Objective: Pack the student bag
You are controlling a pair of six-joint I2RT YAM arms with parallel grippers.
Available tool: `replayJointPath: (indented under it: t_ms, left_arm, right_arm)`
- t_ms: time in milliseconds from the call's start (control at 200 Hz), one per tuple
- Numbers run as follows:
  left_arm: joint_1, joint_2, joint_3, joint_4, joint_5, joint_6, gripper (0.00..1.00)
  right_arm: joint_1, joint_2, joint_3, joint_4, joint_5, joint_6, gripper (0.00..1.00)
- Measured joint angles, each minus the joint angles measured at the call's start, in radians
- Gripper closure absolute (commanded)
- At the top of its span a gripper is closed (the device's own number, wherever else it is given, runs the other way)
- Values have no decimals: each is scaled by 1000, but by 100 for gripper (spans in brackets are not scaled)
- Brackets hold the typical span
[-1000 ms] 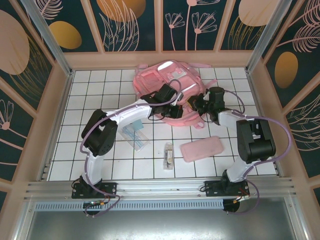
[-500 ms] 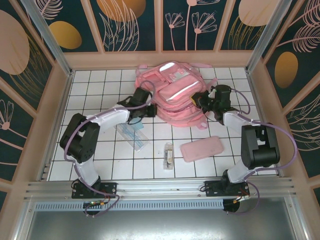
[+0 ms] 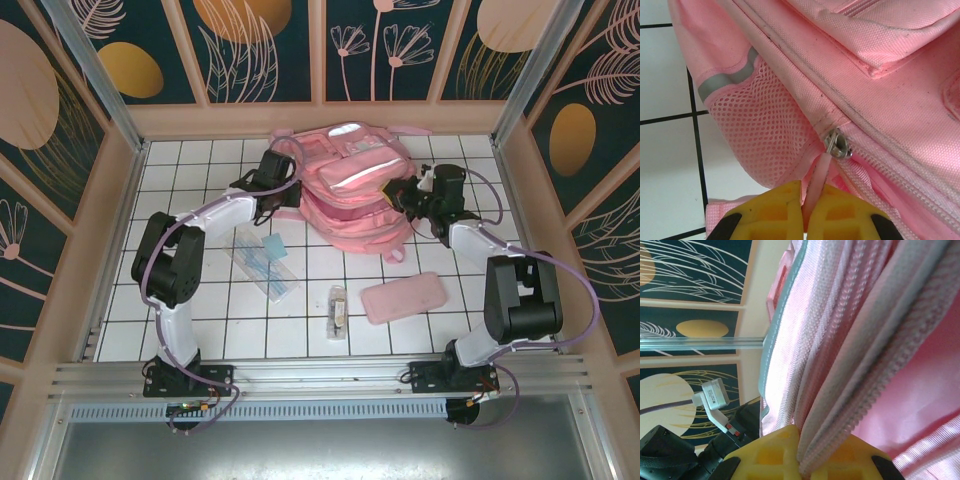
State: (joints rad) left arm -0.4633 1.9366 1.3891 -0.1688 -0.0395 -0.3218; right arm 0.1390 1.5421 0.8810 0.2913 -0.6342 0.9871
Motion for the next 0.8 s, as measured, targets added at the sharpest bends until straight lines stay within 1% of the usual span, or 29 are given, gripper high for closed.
replayJointPath:
  t_ms: [20,40,60,70,85,95,100,110,115,125,130,135,140,145,155,160,170,180,210,275,335,400,515,630,710,795]
  left_arm:
    - [0,-5,-5,1,3,0,84]
    - [0,-11,-10,2,6,0,73]
    - [1,-17,-15,2,6,-2,64]
    - [2,-21,-19,0,5,-5,58]
    - [3,-26,-24,0,-3,-11,50]
    - [5,-29,-26,-2,-8,-14,45]
    - [8,-33,-29,-3,-11,-16,43]
    - [11,-37,-32,-4,-12,-21,35]
    - [15,-39,-36,-4,-14,-24,31]
    - [19,-43,-39,-5,-16,-26,25]
    - [24,-47,-42,-7,-17,-29,21]
    - [26,-49,-43,-8,-16,-32,13]
    - [29,-51,-45,-8,-16,-34,7]
    - [31,-53,-47,-8,-16,-37,4]
    - [40,-58,-52,-8,-16,-42,2]
    - [43,-60,-54,-8,-16,-43,2]
    - [51,-66,-59,-9,-15,-50,1]
    - [60,-72,-65,-9,-14,-58,1]
    - [78,-89,-81,-7,-11,-76,1]
    - [113,-130,-132,16,9,-120,1]
    - [121,-179,-197,55,41,-168,1]
    - [103,-231,-264,99,91,-218,1]
    - [31,-265,-317,180,161,-288,1]
    - [-43,-265,-327,256,191,-331,1]
    - [-76,-265,-340,312,206,-353,1]
    - [-80,-265,-358,353,211,-365,1]
  right_arm:
    - [0,0,5,-3,-2,-5,100]
    - [0,0,10,-8,-5,-9,92]
    - [0,0,16,-13,-8,-13,79]
    - [0,0,19,-16,-7,-13,70]
    - [0,0,24,-22,-7,-17,58]
    - [0,0,28,-28,-6,-21,51]
    - [0,0,31,-31,-5,-24,49]
    - [-2,0,35,-38,-3,-27,43]
    - [-2,0,37,-40,-3,-30,42]
    - [-4,0,42,-46,-3,-37,38]
    - [-5,0,43,-48,-3,-38,36]
    - [-5,0,45,-51,-3,-39,34]
    - [-6,0,47,-55,-2,-42,31]
    - [-8,0,51,-61,-2,-46,29]
    - [-9,0,55,-66,-2,-48,27]
    - [-9,0,58,-71,-2,-50,25]
    - [-10,0,63,-77,0,-57,16]
    - [-11,0,66,-84,1,-63,13]
    - [-13,0,80,-110,6,-81,10]
    - [-14,-4,102,-177,27,-126,6]
    - [-14,-23,112,-266,68,-177,4]
    - [-14,-67,112,-374,143,-226,1]
    - [-4,-191,112,-570,336,-286,1]
    - [19,-307,117,-764,503,-302,1]
    - [27,-340,117,-885,561,-288,1]
    - [36,-362,90,-974,584,-249,1]
